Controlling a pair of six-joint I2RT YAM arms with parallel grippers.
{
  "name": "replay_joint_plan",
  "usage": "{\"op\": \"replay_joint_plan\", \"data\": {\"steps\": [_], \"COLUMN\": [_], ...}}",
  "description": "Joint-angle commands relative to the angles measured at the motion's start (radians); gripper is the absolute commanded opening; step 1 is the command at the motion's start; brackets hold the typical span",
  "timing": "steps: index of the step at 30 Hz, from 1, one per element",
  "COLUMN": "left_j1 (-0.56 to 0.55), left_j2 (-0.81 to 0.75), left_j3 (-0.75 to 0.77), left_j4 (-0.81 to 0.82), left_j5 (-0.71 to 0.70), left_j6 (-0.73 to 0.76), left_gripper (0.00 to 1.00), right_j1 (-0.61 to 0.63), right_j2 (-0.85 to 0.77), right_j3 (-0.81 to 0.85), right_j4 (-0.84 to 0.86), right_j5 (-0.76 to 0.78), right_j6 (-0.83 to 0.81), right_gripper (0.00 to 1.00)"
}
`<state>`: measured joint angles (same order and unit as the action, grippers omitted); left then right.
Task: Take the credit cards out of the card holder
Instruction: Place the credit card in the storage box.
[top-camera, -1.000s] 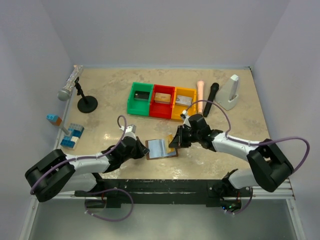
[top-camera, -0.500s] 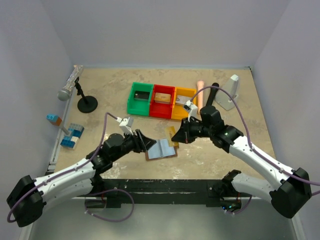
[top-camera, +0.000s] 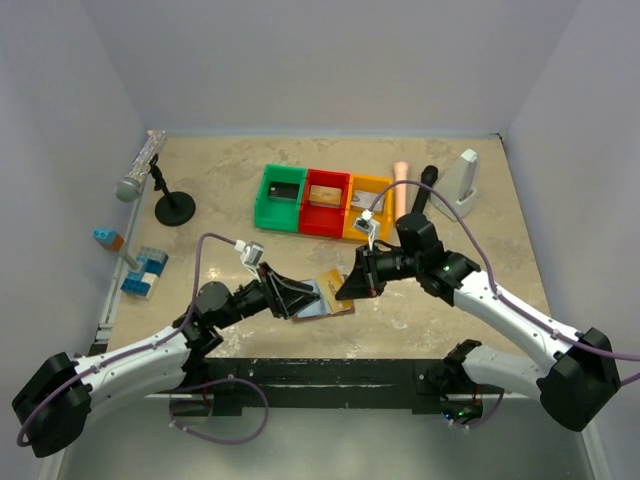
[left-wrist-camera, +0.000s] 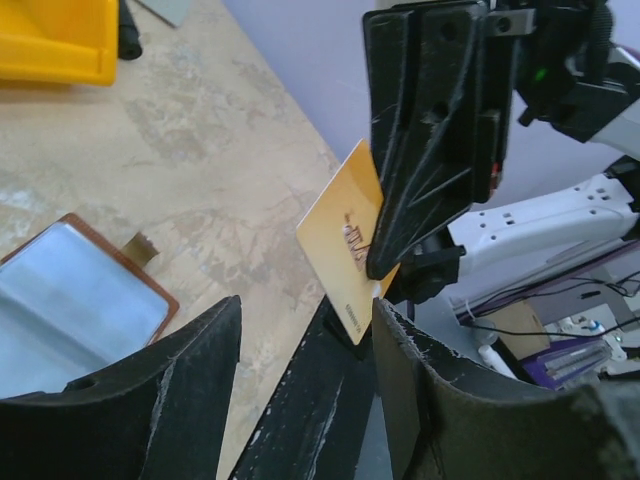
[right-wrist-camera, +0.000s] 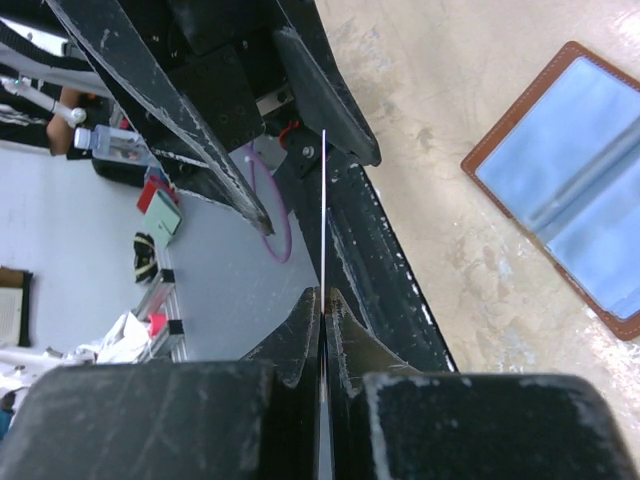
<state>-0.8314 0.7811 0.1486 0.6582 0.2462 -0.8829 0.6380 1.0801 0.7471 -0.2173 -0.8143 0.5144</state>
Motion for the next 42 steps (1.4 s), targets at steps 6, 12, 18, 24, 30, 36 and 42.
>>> {"op": "replay_joint_plan", "data": {"steps": [6, 12, 18, 24, 30, 36, 42], "left_j1": [0.003, 0.003, 0.003, 0.003, 0.003, 0.003, 0.003], "left_j2": [0.076, 0.138, 0.147, 0.165, 0.194, 0.231, 0.233], "left_j3": [-0.02, -0.007, 0.0, -0.021, -0.037, -0.043, -0.055], "left_j4": [0.26, 0.297, 0.296, 0.353, 0.414, 0.477, 0.498], "left_j5": [0.094, 0.119, 0.131, 0.156, 0.186, 0.209, 0.209], "left_j6": [-0.039, -0.051, -0.05, -0.068, -0.088, -0.106, -0.111], "left_gripper": [0.51, 0.48, 0.3, 0.2, 0.27, 0.2, 0.13], "right_j1": [0.009, 0.02, 0.022, 0.02, 0.022, 0.022, 0.02], "right_j2": [0.007, 0.023, 0.029, 0.037, 0.037, 0.044, 0.05], "right_j3": [0.008, 0.014, 0.012, 0.001, -0.002, -0.003, -0.003], "right_j4": [0.071, 0.087, 0.087, 0.125, 0.139, 0.164, 0.159], "right_j5": [-0.069, -0.072, -0.075, -0.12, -0.131, -0.132, -0.134], "right_j6": [0.021, 0.033, 0.027, 0.033, 0.041, 0.056, 0.052], "right_gripper": [0.0, 0.0, 0.0, 0.0, 0.0, 0.0, 0.0]}}
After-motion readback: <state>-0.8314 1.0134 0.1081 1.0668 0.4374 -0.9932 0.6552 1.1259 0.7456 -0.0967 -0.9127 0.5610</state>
